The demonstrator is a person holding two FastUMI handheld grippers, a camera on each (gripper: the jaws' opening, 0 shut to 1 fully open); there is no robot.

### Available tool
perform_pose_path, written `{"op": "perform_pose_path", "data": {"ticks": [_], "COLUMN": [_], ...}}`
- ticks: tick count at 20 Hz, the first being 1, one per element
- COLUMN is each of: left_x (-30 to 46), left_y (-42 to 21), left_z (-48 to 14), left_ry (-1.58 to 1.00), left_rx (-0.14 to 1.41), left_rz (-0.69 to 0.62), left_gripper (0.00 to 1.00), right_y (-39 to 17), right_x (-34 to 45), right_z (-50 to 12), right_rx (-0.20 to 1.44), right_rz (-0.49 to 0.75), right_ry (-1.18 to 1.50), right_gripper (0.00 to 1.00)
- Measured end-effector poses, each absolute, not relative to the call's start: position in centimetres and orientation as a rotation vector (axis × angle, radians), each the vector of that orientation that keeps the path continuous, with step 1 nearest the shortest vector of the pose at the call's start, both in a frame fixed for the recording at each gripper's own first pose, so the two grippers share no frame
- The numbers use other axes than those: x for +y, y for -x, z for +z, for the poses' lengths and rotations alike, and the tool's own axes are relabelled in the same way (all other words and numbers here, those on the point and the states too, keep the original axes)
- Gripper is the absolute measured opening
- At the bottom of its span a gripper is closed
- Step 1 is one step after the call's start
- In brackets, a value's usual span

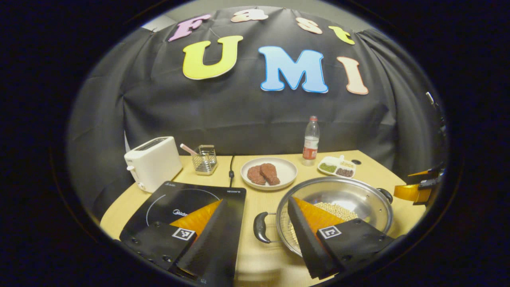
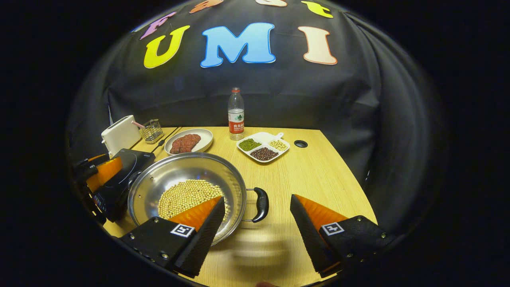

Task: First push the handle of the pot to place it horizontally, then grasp the pot with both hands and set it on the induction cooktop.

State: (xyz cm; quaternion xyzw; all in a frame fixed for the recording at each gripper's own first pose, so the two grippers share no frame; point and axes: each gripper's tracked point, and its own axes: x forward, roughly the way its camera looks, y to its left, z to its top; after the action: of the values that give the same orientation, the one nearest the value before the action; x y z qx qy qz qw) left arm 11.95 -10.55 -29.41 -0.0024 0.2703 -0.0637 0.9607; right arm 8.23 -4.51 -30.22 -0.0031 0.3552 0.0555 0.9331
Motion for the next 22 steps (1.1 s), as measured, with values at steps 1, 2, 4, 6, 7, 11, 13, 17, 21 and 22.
{"op": "perform_pose_path", "data": {"ticks": [1, 2, 4, 6, 7, 11, 13, 17, 21, 22], "left_x": [-10.8, -10.9, -11.4, -11.8, -12.2, -13.3, -13.6, -13.6, -13.6, -13.4], "left_y": [-12.0, -12.0, -11.9, -11.8, -11.8, -12.2, -12.1, -12.2, -12.1, -12.2], "left_z": [-30.8, -32.1, -34.0, -35.4, -36.2, -37.9, -38.7, -39.3, -39.6, -39.5], "left_ry": [0.005, 0.007, 0.013, 0.015, 0.021, 0.032, 0.035, 0.027, 0.016, 0.004], "left_rx": [0.577, 0.606, 0.652, 0.694, 0.713, 0.758, 0.78, 0.794, 0.806, 0.806], "left_rz": [-0.13, -0.133, -0.14, -0.142, -0.149, -0.168, -0.163, -0.149, -0.144, -0.137], "left_gripper": [0.96, 0.97, 0.97, 0.97, 0.97, 1.0, 1.0, 1.0, 0.93, 0.89], "right_y": [-8.4, -8.5, -8.7, -8.8, -8.8, -9.1, -9.3, -9.5, -9.8, -9.7], "right_x": [-4.4, -4.3, -4.0, -4.0, -4.0, -3.8, -3.9, -3.8, -3.7, -3.5], "right_z": [-30.5, -30.8, -31.5, -32.1, -32.4, -33.4, -34.0, -35.1, -36.1, -36.2], "right_rx": [0.732, 0.738, 0.751, 0.764, 0.768, 0.785, 0.793, 0.822, 0.841, 0.85], "right_rz": [0.115, 0.117, 0.124, 0.127, 0.129, 0.141, 0.138, 0.136, 0.129, 0.131], "right_ry": [0.008, 0.009, 0.01, 0.016, 0.02, 0.023, 0.026, 0.006, -0.022, -0.03], "right_gripper": [1.0, 1.0, 1.0, 1.0, 1.0, 1.0, 1.0, 1.0, 0.93, 0.88]}}
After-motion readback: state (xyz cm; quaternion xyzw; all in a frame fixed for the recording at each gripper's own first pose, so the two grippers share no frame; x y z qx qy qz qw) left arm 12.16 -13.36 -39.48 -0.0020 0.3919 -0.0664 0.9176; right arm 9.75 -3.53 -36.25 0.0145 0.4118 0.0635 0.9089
